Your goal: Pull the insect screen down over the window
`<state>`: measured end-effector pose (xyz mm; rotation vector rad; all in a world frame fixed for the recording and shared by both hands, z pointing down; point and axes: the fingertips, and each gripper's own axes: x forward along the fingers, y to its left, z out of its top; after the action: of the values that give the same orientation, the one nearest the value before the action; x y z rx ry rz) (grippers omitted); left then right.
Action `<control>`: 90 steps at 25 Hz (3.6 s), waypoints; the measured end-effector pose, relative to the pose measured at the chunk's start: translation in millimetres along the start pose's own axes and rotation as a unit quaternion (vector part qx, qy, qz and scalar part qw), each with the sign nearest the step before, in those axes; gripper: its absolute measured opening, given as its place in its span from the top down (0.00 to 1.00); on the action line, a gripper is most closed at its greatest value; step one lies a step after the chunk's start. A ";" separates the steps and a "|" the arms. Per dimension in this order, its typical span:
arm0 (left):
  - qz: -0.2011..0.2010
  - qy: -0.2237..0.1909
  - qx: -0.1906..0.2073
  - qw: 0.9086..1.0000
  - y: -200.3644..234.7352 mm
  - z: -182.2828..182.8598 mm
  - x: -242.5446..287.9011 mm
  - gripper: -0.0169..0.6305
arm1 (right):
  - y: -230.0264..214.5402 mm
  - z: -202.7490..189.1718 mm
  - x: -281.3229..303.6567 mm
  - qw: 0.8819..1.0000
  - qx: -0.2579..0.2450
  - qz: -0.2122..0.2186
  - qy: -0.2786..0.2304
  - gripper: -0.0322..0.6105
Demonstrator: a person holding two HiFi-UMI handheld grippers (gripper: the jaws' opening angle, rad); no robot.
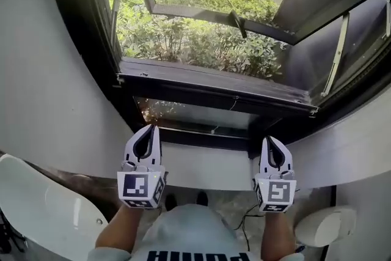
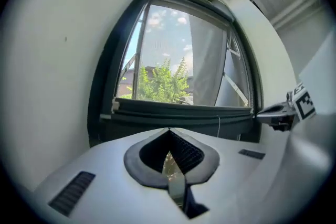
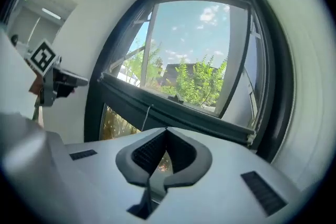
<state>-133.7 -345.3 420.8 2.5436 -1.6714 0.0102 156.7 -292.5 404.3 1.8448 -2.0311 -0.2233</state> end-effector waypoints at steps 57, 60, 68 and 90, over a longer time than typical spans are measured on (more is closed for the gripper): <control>0.078 0.054 0.046 0.994 -164.8 -126.5 -393.5 0.95 | 189.8 -85.6 -358.0 0.970 0.164 0.177 -0.016 0.94; 0.058 0.050 0.060 0.995 -160.9 -130.7 -410.7 0.95 | 208.3 -89.3 -376.6 0.971 0.175 0.164 -0.013 0.94; 0.033 0.049 0.054 0.997 -165.9 -133.1 -435.5 0.95 | 224.6 -89.4 -409.0 0.976 0.164 0.145 -0.020 0.94; 0.072 0.055 0.043 0.995 -145.1 -153.4 -469.9 0.95 | 261.3 -97.1 -413.2 0.970 0.157 0.185 -0.020 0.95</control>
<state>-180.6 155.0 534.2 2.4256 -1.8436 0.2335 -21.6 159.0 517.1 1.5875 -2.5070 0.1770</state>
